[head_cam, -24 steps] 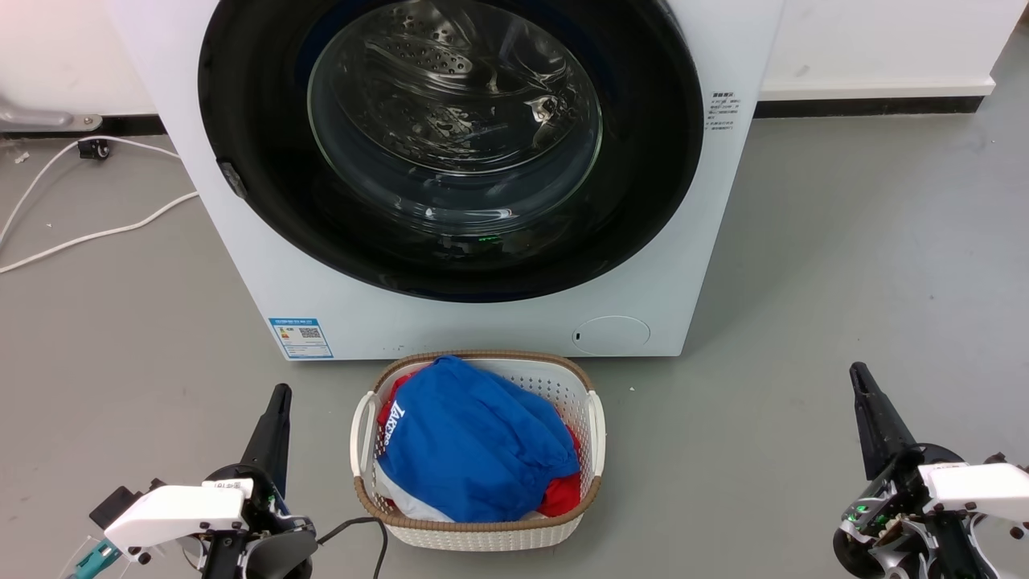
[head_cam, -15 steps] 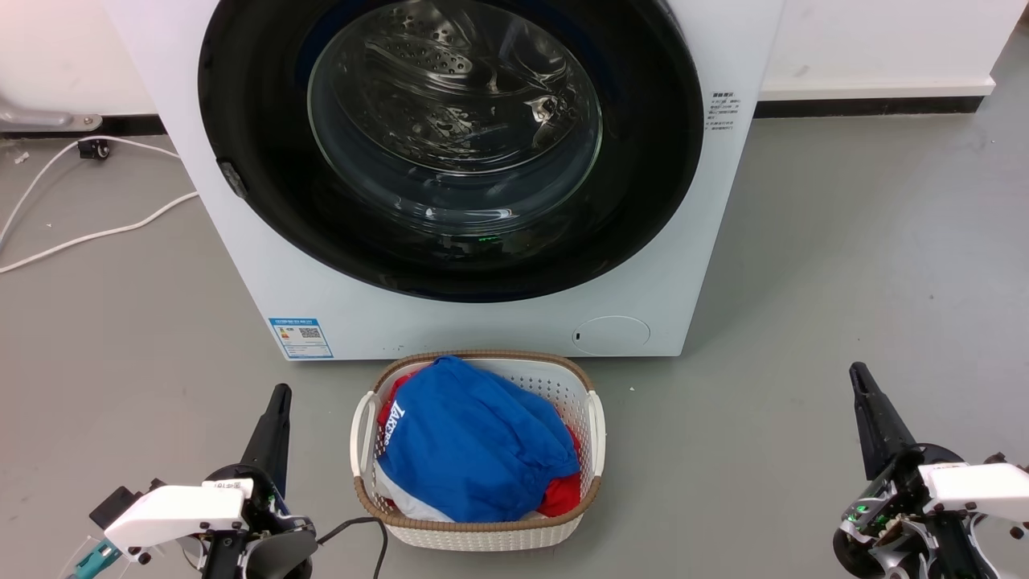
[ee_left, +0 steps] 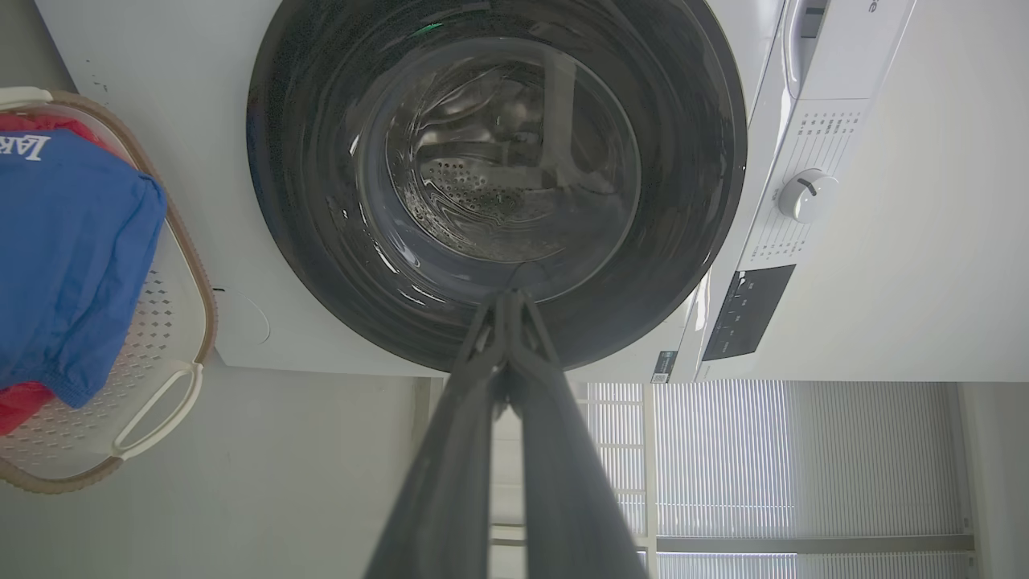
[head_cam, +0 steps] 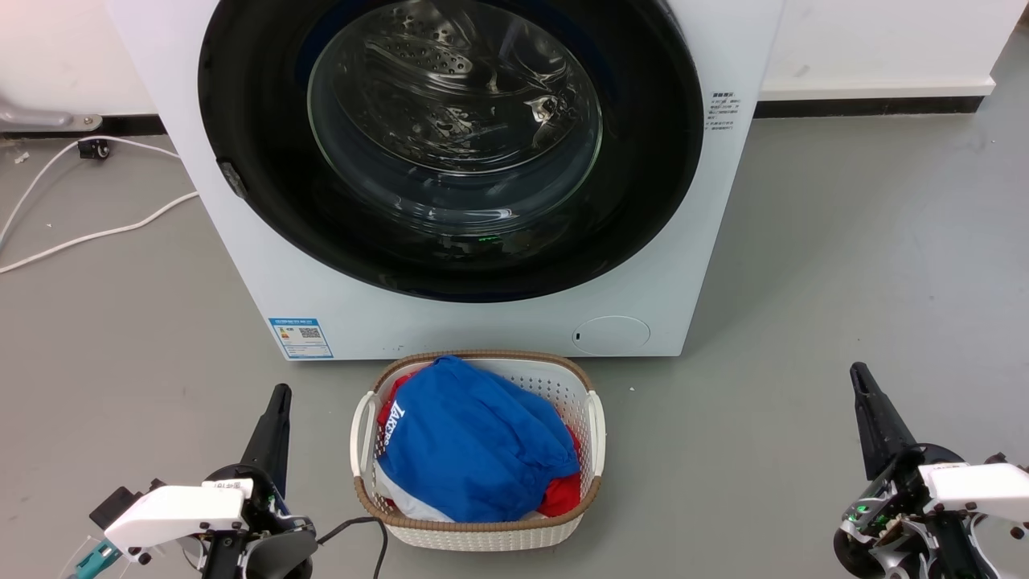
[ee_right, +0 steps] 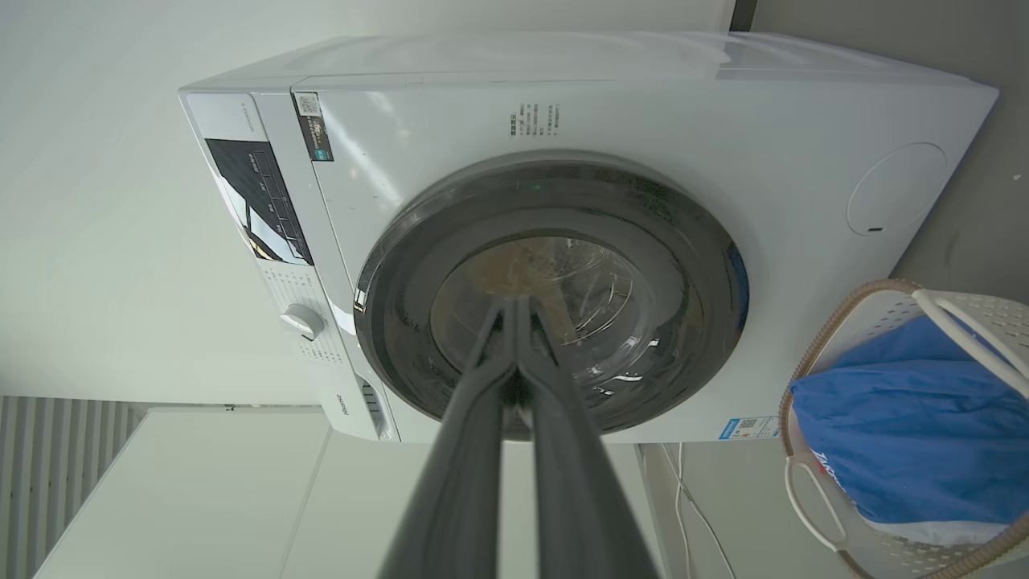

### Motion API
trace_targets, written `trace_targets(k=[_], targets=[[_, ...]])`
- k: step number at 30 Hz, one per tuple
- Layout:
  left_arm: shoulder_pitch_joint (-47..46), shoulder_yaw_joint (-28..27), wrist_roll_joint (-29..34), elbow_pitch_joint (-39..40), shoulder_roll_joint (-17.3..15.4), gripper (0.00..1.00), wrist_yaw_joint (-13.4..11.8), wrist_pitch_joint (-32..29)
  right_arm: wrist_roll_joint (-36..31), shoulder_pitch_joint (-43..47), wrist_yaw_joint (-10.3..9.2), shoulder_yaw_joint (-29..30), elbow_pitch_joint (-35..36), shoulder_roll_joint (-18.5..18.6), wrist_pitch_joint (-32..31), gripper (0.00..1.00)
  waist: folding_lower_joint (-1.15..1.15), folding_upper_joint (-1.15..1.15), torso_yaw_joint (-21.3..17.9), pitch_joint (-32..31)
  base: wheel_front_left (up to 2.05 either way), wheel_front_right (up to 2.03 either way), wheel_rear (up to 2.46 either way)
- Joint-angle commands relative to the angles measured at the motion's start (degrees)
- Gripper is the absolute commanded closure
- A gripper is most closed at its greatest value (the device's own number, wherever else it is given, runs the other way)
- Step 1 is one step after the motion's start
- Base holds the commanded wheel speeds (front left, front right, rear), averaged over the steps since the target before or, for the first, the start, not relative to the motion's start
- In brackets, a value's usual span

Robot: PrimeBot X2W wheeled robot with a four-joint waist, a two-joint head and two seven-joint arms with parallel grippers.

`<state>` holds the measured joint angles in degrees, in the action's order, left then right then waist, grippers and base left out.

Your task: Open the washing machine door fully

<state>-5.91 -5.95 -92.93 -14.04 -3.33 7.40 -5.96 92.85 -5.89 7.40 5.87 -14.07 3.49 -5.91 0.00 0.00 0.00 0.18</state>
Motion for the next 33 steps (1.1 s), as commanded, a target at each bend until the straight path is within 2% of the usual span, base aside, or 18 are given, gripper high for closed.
trace_targets(k=[1, 11, 12, 14, 15, 16, 26, 33], targets=[[-0.52, -0.17, 0.38, -0.04, -0.02, 1.00, 0.17, -0.33, -0.23, -0.58, 0.17, 0.05, -0.04, -0.18, -0.15, 1.00, 0.00, 0.00, 0.00, 0.00, 0.00, 0.00, 0.00], [-0.53, -0.26, 0.45, -0.05, 0.05, 1.00, 0.17, -0.31, -0.32, -0.60, 0.17, 0.15, -0.05, -0.24, -0.26, 1.00, 0.00, 0.00, 0.00, 0.00, 0.00, 0.00, 0.00], [-0.01, -0.07, 0.09, 0.01, 0.04, 0.00, 0.00, -0.17, -0.08, 0.00, 0.00, 0.10, 0.01, -0.08, -0.13, 0.00, 0.00, 0.00, 0.00, 0.00, 0.00, 0.00, 0.00], [0.44, 0.06, 0.03, -0.73, 0.18, 0.00, -0.02, -0.12, -0.07, 0.50, 0.00, 0.03, -0.72, -0.13, -0.13, 0.00, 0.00, 0.00, 0.00, 0.00, 0.00, 0.00, 0.00], [0.95, 0.14, 0.03, -1.26, 0.30, 1.00, -0.07, -0.10, -0.06, 1.04, -0.01, 0.00, -1.24, -0.19, -0.12, 1.00, 0.00, 0.00, -0.01, 0.00, 0.00, 0.00, 0.00], [1.11, 0.32, 0.15, -1.37, 0.34, 0.00, -0.07, 0.05, -0.06, 1.30, -0.01, -0.08, -1.23, -0.20, -0.02, 0.00, 0.00, 0.00, -0.01, 0.00, 0.00, 0.00, 0.00], [1.07, 2.46, 5.81, 1.19, 0.28, 0.00, -0.05, 2.98, -3.23, 2.49, 0.00, -2.57, 1.15, 0.23, 2.72, 0.00, 0.00, 0.00, -0.11, -0.04, 0.00, 0.00, 0.00], [1.19, 3.22, 13.89, 3.55, 0.32, 0.00, -0.03, 4.79, -11.10, 2.73, 0.01, -3.52, 2.72, 1.02, 4.74, 0.00, 0.00, 0.00, -0.07, -0.07, 0.00, 0.00, 0.00]])
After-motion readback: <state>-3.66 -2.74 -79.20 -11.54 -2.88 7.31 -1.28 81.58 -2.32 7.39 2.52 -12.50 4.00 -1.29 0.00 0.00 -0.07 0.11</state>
